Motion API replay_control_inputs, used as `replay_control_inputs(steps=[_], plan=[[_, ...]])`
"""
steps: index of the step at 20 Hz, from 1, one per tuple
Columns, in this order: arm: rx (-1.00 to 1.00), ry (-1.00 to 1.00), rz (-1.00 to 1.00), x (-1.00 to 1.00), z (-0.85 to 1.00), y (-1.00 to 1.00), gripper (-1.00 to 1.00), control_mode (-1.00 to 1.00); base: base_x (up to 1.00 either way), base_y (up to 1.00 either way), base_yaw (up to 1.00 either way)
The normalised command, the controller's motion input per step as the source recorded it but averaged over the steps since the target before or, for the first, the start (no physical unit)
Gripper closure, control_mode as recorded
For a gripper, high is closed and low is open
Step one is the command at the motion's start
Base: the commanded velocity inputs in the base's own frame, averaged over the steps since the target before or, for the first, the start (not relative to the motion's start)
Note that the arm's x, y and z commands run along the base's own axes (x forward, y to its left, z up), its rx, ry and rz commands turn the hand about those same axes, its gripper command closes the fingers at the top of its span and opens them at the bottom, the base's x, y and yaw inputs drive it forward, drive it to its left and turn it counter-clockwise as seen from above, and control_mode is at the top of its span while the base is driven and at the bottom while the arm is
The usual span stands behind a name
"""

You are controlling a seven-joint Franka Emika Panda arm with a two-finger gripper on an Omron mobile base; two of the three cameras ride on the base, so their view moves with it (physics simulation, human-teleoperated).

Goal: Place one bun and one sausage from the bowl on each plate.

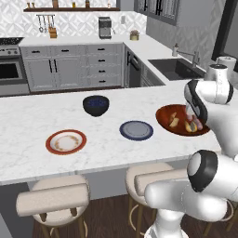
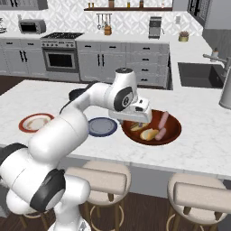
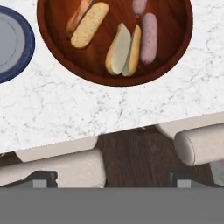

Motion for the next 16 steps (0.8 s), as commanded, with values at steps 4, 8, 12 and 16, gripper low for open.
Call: replay_control_inputs(steps=[4,8,12,16], plan=[[0.02,0.10,-0.03,0.72,-0.43,-0.10,-1.00,-1.00,0.00,0.00,0.00],[0.09,0.10,-0.05,0.75,-0.34,-0.32,-1.00,-1.00,0.00,0.00,0.00],[0.04,0.10,-0.02,0.74,-0.36,-0.30,-1.00,-1.00,0.00,0.00,0.00],[0.00,0.12,-0.01,0.47,-0.61,-0.40,-1.00,-1.00,0.00,0.00,0.00]])
